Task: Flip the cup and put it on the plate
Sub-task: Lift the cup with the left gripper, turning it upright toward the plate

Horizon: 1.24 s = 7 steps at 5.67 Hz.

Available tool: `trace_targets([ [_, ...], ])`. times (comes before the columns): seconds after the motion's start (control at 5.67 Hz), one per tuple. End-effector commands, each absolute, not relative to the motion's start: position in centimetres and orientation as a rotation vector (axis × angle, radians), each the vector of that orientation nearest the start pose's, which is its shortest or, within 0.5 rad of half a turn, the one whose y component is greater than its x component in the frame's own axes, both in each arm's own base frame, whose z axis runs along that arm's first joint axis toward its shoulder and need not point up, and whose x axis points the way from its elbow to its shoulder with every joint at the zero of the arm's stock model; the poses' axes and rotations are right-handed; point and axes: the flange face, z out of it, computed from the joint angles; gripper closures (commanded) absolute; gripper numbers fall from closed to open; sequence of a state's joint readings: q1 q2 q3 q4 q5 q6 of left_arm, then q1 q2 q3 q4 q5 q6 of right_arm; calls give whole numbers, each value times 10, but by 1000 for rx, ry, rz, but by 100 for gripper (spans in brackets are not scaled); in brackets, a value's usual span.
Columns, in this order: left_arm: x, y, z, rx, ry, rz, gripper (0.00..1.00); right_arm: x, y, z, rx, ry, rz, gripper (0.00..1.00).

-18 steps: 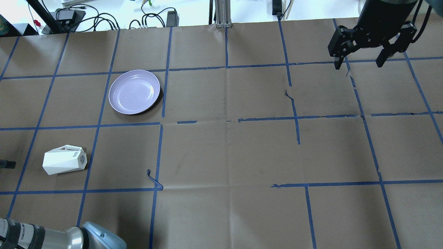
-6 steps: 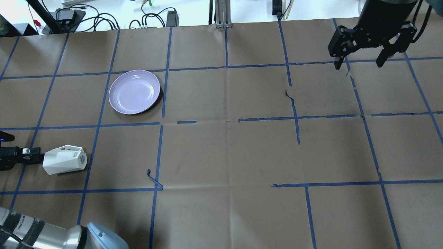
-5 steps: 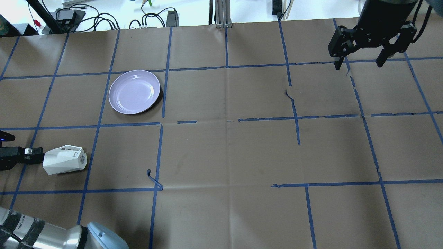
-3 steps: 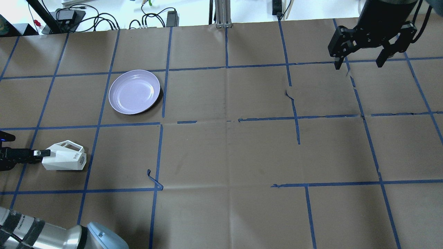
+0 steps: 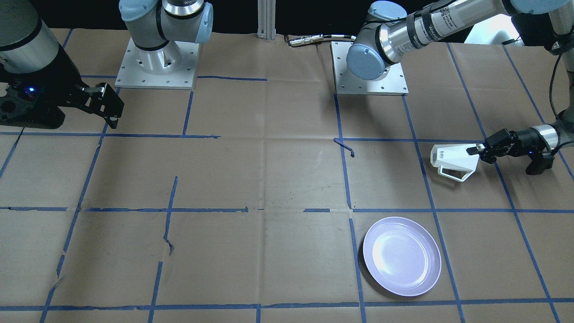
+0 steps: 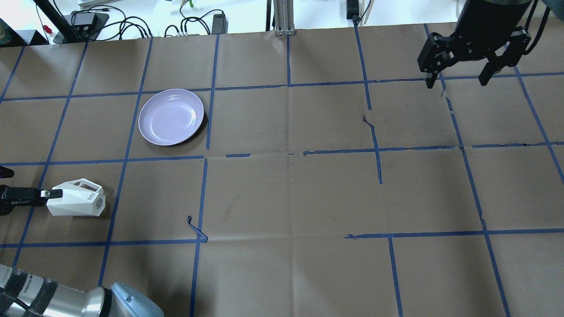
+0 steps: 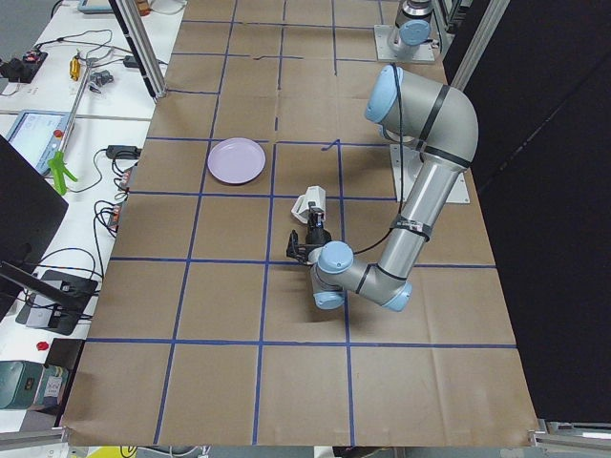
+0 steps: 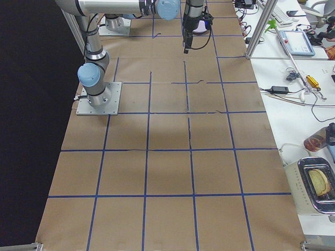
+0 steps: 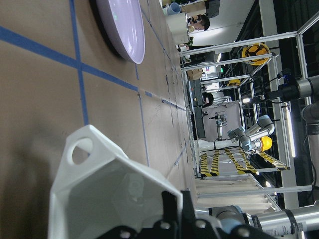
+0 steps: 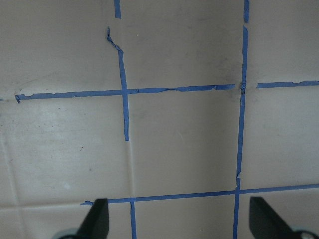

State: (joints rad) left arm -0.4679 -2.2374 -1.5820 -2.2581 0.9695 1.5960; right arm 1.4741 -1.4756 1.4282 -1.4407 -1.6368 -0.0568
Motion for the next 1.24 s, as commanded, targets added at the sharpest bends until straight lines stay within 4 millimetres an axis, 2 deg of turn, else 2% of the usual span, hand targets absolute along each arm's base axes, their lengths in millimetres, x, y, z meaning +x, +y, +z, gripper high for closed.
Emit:
trace_targets([
  [0.0,365,-409,246,68,-1871,147,100,76,-533,497,59,3197,140,0],
  [0.18,329,-427,318,110,-1995,82,100,76,-533,497,59,3198,138,0],
  [0.35,277,-452,378,106,-2153,53,100,76,-533,497,59,3197,140,0],
  [0.53,217,-491,422,112,-2353,69,100,76,-533,497,59,3197,140,0],
  [0.71,154,-528,445,54,-2567,82,100,76,-533,497,59,3197,140,0],
  [0.88,91,-558,460,-50,-2737,163,100,76,-533,497,59,3197,140,0],
  [1.06,36,-580,457,-259,-2920,197,100,76,-533,497,59,3197,140,0],
])
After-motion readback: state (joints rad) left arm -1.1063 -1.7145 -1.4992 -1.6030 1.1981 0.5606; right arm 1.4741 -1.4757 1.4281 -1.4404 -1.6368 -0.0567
